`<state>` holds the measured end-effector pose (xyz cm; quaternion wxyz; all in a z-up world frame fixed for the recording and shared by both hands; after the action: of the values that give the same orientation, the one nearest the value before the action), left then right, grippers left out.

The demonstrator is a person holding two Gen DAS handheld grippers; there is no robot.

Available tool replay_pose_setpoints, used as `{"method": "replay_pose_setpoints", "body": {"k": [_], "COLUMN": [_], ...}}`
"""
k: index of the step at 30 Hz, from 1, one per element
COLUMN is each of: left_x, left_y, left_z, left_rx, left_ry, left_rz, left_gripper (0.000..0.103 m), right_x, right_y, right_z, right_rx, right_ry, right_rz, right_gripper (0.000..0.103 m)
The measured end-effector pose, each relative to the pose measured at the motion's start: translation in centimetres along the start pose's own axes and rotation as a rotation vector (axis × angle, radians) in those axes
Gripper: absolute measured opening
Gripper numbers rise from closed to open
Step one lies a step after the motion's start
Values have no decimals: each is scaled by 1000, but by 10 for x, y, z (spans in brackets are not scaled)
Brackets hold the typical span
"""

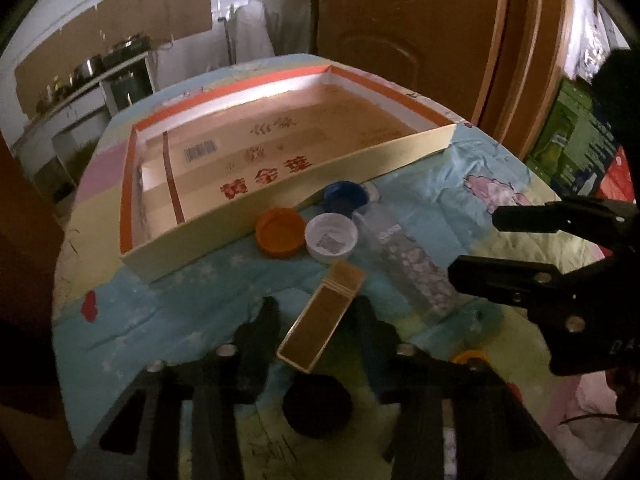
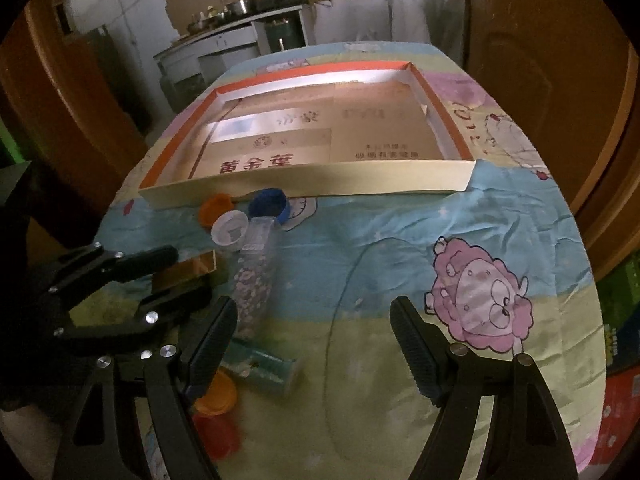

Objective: Organize rigid objects
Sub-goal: 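Grasp the small gold-brown box with the left gripper while the right gripper grasps the clear bead tube, then carry the gold box in the left gripper while the right gripper carries the bead tube over the tray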

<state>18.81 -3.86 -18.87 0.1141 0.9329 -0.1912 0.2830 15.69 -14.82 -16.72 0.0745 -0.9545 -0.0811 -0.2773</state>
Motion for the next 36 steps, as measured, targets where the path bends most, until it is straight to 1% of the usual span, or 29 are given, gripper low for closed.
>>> {"method": "replay_pose_setpoints", "body": {"k": [1,2,3,6,9,12,17,19,21,22,24,25,29,36], "left_x": [0,0,0,-1,0,0,2,4,5,5,7,8,10,17], "left_y": [-2,-4,-7,-10,-15,-20,-21,-22,-23,-24,-26,-28,-30,-30], "left_z": [0,0,-1,-3,-6,-16,-36,-42,-47,-49,-51,-53,-57,-67], "left_rx": [-8,-7,-1,-5,42,60,84,85,83,82,79,81,72,78], "left_ry": [9,9,11,13,14,38,78,90,100,105,111,116,128,147], "left_rz": [-13,-18,-23,-59,-119,-173,-208,-227,-243,-250,-261,-273,-311,-330], "left_gripper": [30,21,19,18,18,18,18,18,18,18,18,18,18,18], "right_x": [1,2,3,4,9,15,23,25,25,24,23,23,22,27], "right_y": [1,1,2,1,-4,-13,-28,-32,-37,-38,-41,-42,-38,-31], "right_z": [1,3,5,9,11,12,22,28,32,35,34,33,26,6], "right_rx": [0,1,2,15,35,61,71,49,38,34,49,53,57,77], "right_ry": [-1,-4,-8,-23,-29,-29,-41,-52,-62,-73,-68,-66,-51,-4], "right_rz": [1,2,4,9,0,-25,-71,-96,-116,-125,-130,-128,-109,-80], "right_gripper": [80,80,80,80,80,79,56,53,46,37,28,25,20,20]}}
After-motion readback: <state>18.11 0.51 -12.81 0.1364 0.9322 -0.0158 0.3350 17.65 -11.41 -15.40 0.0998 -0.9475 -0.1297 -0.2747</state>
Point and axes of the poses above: each gripper's, at about its wrist camera, not at the fingertips, and z roughly the way its jaws point, y to its right, x to its top, the point moved 8 cm from there along z, roughly the way its jaws point, and after that the axes turned 8 degrees about -z, right-handed, at the moved point
